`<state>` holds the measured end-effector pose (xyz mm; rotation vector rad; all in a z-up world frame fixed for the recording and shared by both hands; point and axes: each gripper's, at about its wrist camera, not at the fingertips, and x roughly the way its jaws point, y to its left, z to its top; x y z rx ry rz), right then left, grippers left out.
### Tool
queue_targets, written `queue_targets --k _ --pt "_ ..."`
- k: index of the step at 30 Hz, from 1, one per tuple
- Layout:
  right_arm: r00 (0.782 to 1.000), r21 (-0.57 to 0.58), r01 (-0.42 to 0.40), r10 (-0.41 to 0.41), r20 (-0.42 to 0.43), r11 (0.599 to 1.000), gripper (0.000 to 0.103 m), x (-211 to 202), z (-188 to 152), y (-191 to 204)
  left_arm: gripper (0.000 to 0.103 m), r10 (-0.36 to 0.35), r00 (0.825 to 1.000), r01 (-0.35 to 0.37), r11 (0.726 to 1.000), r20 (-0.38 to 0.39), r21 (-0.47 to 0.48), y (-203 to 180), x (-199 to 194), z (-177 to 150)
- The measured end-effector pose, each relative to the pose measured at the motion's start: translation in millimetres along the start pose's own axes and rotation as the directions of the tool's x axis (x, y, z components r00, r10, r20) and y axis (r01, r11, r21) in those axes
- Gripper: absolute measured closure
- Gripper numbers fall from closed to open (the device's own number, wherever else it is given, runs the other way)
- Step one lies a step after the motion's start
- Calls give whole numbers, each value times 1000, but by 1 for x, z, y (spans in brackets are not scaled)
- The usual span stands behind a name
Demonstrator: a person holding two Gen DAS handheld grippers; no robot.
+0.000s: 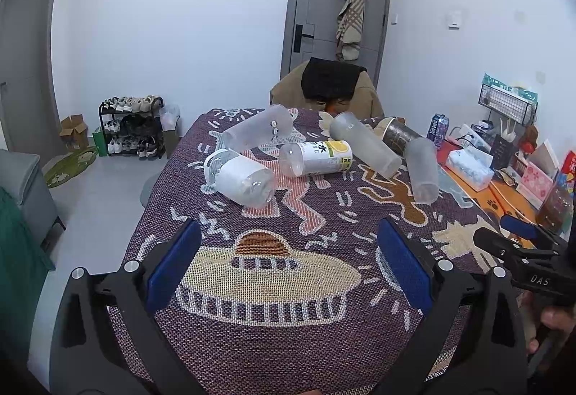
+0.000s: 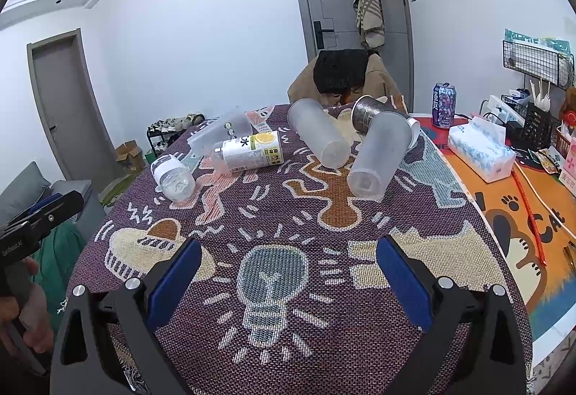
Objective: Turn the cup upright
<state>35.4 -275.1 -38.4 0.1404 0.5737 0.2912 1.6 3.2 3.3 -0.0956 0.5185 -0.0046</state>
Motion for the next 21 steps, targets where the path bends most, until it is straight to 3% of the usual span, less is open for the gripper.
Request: queue_targets --k 21 --pt "1000 -27 6 -6 12 1000 8 1 2 9 6 -3 1000 3 1000 -7 -21 7 3 0"
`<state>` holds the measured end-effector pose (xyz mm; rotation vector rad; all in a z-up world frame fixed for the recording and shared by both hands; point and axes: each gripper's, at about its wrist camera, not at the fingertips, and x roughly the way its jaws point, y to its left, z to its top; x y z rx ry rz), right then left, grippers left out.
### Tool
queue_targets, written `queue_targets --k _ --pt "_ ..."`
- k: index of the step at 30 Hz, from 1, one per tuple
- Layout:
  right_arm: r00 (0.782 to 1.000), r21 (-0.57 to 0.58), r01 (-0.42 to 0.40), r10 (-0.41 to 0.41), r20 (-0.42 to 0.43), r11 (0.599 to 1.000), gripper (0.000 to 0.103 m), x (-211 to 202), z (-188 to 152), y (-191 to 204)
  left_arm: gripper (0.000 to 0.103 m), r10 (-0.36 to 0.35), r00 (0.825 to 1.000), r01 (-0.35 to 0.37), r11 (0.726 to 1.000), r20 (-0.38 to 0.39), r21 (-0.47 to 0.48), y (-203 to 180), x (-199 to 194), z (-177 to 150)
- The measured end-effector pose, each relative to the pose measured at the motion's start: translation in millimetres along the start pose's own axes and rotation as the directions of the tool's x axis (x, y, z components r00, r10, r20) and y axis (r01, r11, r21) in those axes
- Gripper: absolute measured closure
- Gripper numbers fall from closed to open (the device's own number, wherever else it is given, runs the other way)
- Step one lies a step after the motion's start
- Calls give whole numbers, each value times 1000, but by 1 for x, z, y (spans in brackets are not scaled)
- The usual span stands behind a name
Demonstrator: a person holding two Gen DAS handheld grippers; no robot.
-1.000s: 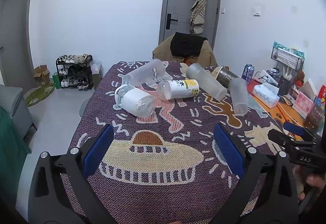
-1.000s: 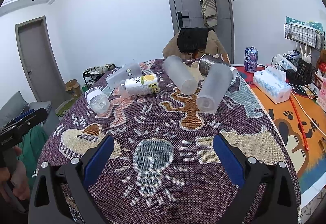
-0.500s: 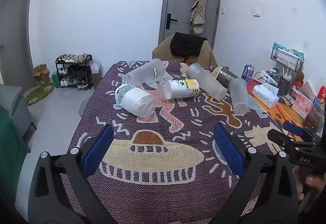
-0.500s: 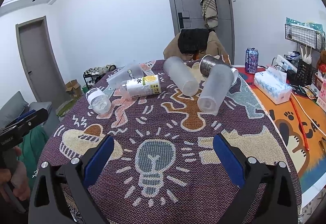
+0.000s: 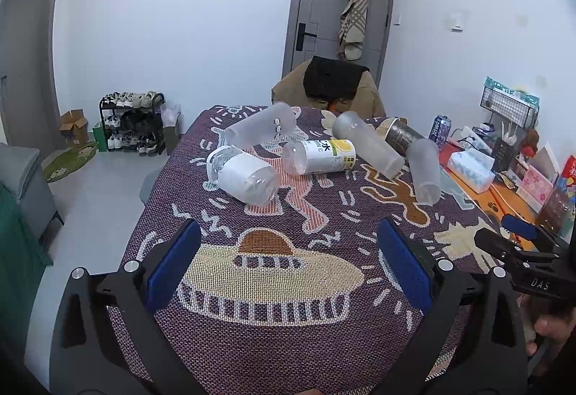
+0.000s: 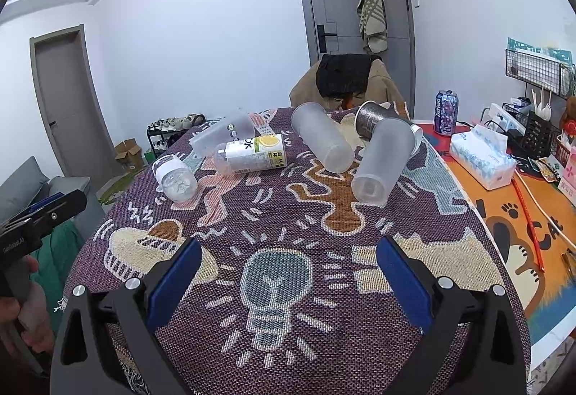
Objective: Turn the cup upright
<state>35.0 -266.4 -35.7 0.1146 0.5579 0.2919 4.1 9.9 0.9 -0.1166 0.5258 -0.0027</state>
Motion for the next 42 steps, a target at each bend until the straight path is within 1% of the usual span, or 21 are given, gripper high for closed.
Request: queue_targets --k 17,25,30,34,42 --pt "1000 2 0 0 -2 1000 8 0 0 0 6 -5 1000 5 1000 0 -3 2 1 0" --pt "1000 -8 -8 8 -20 1000 8 4 3 0 6 -7 1000 7 1000 -1 -5 3 3 0" --pt "999 -18 -17 16 -30 1000 8 9 14 -2 6 -22 1000 22 1000 -1 -14 5 9 3" --pt "999 -43 -26 24 -44 999 8 19 30 -6 6 -37 999 37 999 -4 -23 6 20 10" --pt "997 -63 -44 40 -71 997 8 44 58 -10 6 -31 1000 31 998 0 -55 14 38 24"
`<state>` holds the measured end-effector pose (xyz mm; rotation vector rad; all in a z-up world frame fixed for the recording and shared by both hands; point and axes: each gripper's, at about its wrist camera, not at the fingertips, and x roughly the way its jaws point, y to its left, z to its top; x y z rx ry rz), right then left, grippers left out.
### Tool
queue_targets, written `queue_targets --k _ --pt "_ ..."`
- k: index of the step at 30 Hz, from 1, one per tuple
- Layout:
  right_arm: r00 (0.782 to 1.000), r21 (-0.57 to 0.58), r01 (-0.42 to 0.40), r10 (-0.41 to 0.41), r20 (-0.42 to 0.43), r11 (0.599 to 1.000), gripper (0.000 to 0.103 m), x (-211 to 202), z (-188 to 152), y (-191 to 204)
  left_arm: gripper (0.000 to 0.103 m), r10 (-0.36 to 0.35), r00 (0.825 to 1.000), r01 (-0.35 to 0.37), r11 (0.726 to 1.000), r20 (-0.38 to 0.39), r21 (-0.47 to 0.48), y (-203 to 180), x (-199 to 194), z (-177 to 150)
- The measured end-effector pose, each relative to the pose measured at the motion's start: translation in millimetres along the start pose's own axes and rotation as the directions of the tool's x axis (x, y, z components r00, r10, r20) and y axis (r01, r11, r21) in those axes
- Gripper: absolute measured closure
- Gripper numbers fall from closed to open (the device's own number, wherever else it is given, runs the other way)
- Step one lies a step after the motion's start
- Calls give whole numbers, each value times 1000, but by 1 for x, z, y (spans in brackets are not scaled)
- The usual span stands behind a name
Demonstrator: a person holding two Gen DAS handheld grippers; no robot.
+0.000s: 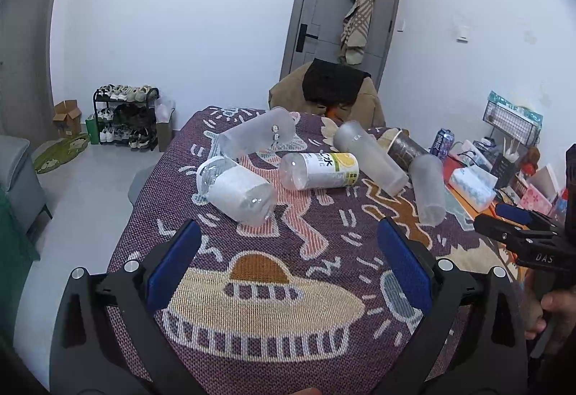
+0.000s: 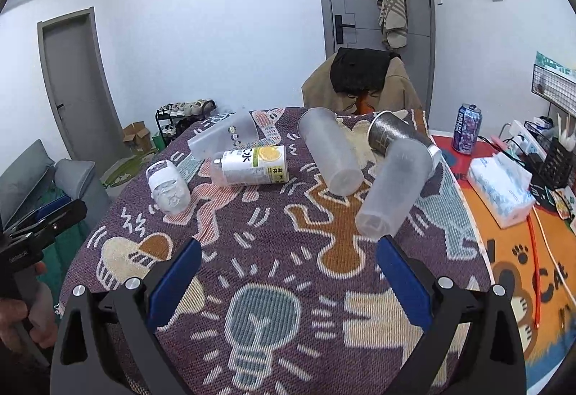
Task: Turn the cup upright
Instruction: 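Reach the right gripper to the lying frosted HEYTEA cup and grasp it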
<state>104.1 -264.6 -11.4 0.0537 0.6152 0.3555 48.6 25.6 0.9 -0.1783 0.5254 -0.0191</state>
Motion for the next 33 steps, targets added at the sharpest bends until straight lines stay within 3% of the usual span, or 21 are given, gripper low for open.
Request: queue_targets --k 19,33 --pt "994 -120 11 -24 -107 993 10 82 72 -12 6 36 999 -37 998 -23 -57 15 38 18" --pt "961 -212 30 -87 -263 977 20 176 104 -30 6 86 995 -95 983 -57 -160 37 74 18"
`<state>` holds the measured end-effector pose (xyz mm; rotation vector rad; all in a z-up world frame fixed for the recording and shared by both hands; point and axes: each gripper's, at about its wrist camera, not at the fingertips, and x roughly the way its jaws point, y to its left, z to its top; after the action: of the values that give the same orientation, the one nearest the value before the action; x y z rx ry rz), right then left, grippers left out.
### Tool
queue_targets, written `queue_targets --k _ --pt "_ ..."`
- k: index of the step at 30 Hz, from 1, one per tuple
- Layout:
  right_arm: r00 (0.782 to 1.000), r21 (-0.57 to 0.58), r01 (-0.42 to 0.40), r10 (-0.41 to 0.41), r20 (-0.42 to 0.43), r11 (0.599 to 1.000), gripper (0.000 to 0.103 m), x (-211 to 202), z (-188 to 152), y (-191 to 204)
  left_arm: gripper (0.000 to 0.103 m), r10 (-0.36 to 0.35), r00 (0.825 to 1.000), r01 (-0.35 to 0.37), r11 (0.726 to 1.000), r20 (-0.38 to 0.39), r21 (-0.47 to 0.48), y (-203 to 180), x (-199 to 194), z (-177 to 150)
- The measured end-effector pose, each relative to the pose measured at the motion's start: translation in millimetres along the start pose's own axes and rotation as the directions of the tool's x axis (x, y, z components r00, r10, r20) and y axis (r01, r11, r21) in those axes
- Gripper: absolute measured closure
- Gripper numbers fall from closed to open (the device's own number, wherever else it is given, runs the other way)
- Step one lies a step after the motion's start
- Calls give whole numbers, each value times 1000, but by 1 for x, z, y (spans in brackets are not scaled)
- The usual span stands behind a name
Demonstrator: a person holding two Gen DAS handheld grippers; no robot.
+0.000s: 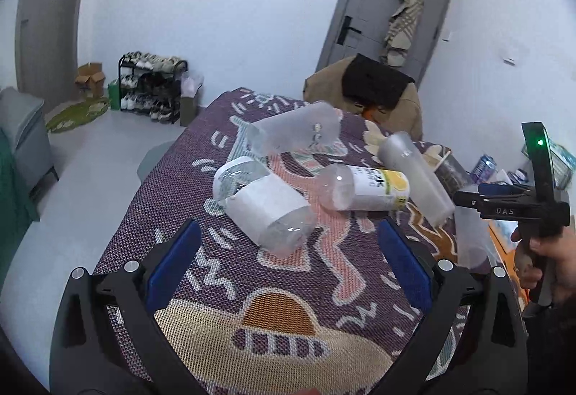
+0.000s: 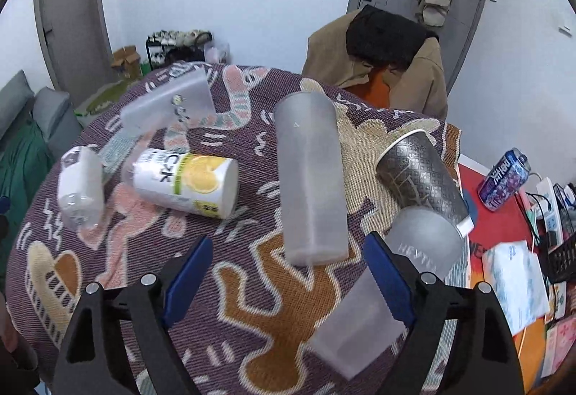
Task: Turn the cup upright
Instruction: 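Reach the right gripper to the lying frosted HEYTEA cup and grasp it, then lift the frosted cup with the right gripper toward the left gripper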
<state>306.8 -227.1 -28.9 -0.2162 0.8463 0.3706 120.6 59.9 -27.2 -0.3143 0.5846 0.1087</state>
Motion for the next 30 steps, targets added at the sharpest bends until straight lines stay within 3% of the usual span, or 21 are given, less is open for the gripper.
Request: queue_targets --k 11,21,24,30 --pt "994 -55 19 -25 -106 998 27 70 31 -2 6 36 999 -38 996 -25 -84 11 30 -6" --pt "984 -105 66 -83 -159 992 26 118 42 1 6 41 998 -46 993 -43 -112 16 40 -13" --pt "983 -112 74 -92 -162 991 37 120 43 4 6 21 999 -24 994 -30 -103 11 36 -13" --pt "988 -98 77 -89 -124 992 38 100 42 3 6 -2 1000 1 997 -13 -78 0 25 -13"
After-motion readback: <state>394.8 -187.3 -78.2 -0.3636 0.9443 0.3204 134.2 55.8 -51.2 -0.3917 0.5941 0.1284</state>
